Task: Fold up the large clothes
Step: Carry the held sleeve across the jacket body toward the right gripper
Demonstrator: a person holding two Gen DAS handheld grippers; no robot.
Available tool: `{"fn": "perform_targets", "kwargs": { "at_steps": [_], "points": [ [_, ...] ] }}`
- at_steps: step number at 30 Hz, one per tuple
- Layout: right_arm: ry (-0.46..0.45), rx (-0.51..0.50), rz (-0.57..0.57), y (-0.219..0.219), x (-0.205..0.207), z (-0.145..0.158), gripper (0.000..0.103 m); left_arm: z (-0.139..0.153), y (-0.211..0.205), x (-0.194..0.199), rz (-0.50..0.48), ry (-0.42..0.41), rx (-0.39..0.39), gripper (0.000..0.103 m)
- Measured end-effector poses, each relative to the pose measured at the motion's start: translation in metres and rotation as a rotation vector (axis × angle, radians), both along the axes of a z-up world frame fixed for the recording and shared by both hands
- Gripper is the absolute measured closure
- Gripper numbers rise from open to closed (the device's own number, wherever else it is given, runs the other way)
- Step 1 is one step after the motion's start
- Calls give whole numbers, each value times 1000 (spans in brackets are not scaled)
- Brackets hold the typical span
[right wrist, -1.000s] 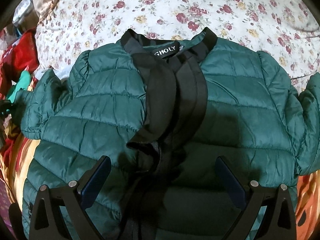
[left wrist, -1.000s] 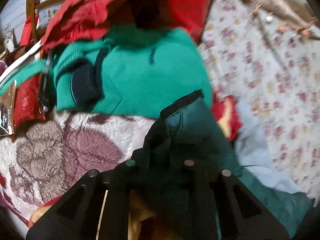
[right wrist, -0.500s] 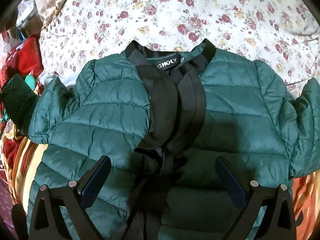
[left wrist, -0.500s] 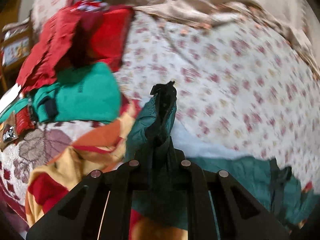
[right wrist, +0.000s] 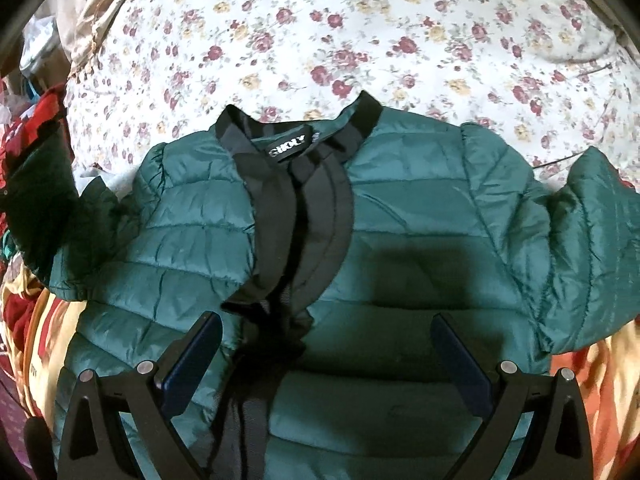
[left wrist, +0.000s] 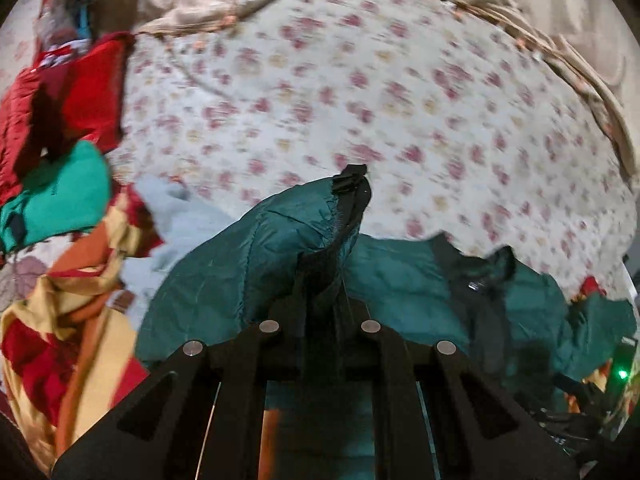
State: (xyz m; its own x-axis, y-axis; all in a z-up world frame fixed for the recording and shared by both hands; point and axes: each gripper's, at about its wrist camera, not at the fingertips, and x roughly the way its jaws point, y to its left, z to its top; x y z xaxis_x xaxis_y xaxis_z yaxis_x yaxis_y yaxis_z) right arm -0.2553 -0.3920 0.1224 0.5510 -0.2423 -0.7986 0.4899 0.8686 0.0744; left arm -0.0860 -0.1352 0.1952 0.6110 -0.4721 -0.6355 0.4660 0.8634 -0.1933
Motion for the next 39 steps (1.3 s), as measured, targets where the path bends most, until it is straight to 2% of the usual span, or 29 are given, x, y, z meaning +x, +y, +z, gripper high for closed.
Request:
{"fn": "perform_targets", "kwargs": {
  "at_steps": [9, 20, 27, 31, 33, 35, 37, 39],
  "points": [
    [23, -12, -46, -26, -7, -4, 0, -12, -71, -43, -136, 7, 48, 95],
    [46, -25, -99, -54, -27, -8, 0, -43, -146, -83, -274, 71, 76, 94],
    [63, -28, -107, -67, -37, -13, 0, -75, -180, -97, -319, 111, 118, 94],
    [68, -24, -113, -69, -42, -17, 0, -88, -185, -101, -316, 129, 128, 94],
    [66, -19, -115, -70, -45, -17, 0, -87, -183, -101, -320, 137, 119, 89],
    [59, -15, -118, -69, -48, -15, 0, -82, -177, -102, -329, 153, 91, 78],
    [50, -8, -121, -69, -50, -12, 0, -75, -171, -103, -332, 157, 61, 52],
    [38, 1, -123, -68, -51, -8, 0, -64, -163, -106, -329, 128, 46, 43]
  ]
}}
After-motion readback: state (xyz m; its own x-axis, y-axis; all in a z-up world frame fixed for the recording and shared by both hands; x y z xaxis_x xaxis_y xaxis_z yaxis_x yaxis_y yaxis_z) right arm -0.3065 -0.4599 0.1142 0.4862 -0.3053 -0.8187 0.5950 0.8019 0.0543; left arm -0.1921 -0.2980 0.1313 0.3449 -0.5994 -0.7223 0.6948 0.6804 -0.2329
